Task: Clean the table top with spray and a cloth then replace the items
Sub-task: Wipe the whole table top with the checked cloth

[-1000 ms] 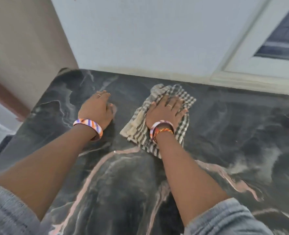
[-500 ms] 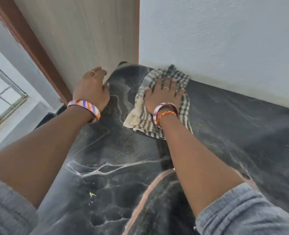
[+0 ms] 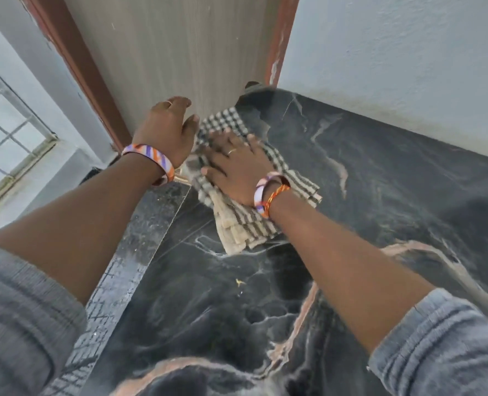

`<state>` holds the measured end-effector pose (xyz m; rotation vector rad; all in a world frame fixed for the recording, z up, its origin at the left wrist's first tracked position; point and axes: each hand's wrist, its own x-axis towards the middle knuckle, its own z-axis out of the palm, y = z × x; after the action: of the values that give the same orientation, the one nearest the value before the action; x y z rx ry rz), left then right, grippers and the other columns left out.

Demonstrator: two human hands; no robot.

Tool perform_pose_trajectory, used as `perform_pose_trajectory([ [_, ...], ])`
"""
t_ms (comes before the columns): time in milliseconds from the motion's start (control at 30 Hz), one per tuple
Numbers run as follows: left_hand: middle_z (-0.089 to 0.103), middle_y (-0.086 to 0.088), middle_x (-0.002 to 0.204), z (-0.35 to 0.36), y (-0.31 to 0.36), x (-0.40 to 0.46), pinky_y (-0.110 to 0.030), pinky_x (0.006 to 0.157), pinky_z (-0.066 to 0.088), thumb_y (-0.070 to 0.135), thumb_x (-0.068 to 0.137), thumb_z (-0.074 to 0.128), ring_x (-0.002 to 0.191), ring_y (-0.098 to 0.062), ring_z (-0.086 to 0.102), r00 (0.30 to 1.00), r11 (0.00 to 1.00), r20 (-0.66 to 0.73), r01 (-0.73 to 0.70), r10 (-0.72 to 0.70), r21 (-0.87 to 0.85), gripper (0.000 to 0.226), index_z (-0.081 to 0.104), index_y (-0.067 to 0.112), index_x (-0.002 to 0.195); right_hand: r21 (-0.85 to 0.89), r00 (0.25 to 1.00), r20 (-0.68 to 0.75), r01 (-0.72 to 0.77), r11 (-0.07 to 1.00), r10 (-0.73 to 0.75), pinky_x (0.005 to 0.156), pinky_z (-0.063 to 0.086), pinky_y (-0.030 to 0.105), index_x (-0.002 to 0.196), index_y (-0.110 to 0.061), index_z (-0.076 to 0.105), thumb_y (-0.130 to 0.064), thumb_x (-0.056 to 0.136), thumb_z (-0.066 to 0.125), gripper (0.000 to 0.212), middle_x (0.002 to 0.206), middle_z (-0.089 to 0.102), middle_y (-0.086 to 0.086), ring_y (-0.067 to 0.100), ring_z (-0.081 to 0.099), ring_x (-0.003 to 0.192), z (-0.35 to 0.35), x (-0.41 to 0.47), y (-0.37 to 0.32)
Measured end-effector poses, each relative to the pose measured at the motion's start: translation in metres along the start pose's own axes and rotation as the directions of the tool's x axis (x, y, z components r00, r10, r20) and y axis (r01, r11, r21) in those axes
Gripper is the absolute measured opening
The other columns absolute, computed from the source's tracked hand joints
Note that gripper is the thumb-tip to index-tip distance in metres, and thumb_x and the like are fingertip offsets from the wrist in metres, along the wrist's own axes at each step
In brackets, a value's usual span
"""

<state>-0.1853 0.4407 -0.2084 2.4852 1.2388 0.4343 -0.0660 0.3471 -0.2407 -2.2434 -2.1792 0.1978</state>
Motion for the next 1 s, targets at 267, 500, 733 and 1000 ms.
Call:
perform_pose_trajectory([
  [267,0.041,-0.023,0.143,0.014,0.038,-0.036,-0.046,0.112,0.032,0.021,0.096,0.04,0.132,-0.038,0.039,0.978,0.984,0.111,-0.172,0.176,-0.046,0.043,0.043,0.0,0.133,0.077,0.986,0.002,-0.169,0.983,0.169,0.115,-0.008,0.054,0.147,-0.032,0.015,-0.039,0.1,0.019,0.049,0.158,0.01,-0.005,0.017,0.002,0.147,0.009,-0.081,-0.028],
  [500,0.026,-0.016,0.154,0.023,0.091,-0.068,-0.039,0.117,0.023,0.022,0.096,0.039,0.143,-0.028,0.024,0.93,0.937,0.12,-0.338,0.346,-0.082,0.048,0.034,0.003,0.14,0.027,0.609,-0.048,-0.791,0.611,0.791,0.099,-0.023,0.066,0.149,-0.03,0.004,-0.04,0.097,0.012,0.053,0.159,0.005,-0.003,0.023,0.0,0.147,0.012,-0.156,0.048],
  [733,0.021,-0.012,0.156,0.024,0.125,-0.115,-0.035,0.116,0.022,0.023,0.097,0.036,0.145,-0.025,0.02,0.893,0.911,0.179,-0.403,0.412,-0.084,0.049,0.031,0.004,0.142,-0.028,0.047,-0.001,-0.998,0.047,0.999,0.107,-0.016,0.067,0.149,-0.013,0.007,-0.046,0.093,0.009,0.066,0.158,0.005,0.01,0.025,-0.001,0.147,0.02,-0.287,0.097],
  [1000,0.019,-0.013,0.156,0.025,0.161,-0.184,-0.036,0.118,0.02,0.023,0.097,0.037,0.145,-0.025,0.019,0.854,0.878,0.202,-0.468,0.479,-0.105,0.054,0.022,0.003,0.144,0.1,-0.15,0.083,-0.982,-0.158,0.985,0.107,-0.011,0.067,0.149,-0.023,0.004,-0.042,0.096,0.012,0.057,0.159,-0.002,0.0,0.017,-0.008,0.146,0.03,-0.454,0.06],
])
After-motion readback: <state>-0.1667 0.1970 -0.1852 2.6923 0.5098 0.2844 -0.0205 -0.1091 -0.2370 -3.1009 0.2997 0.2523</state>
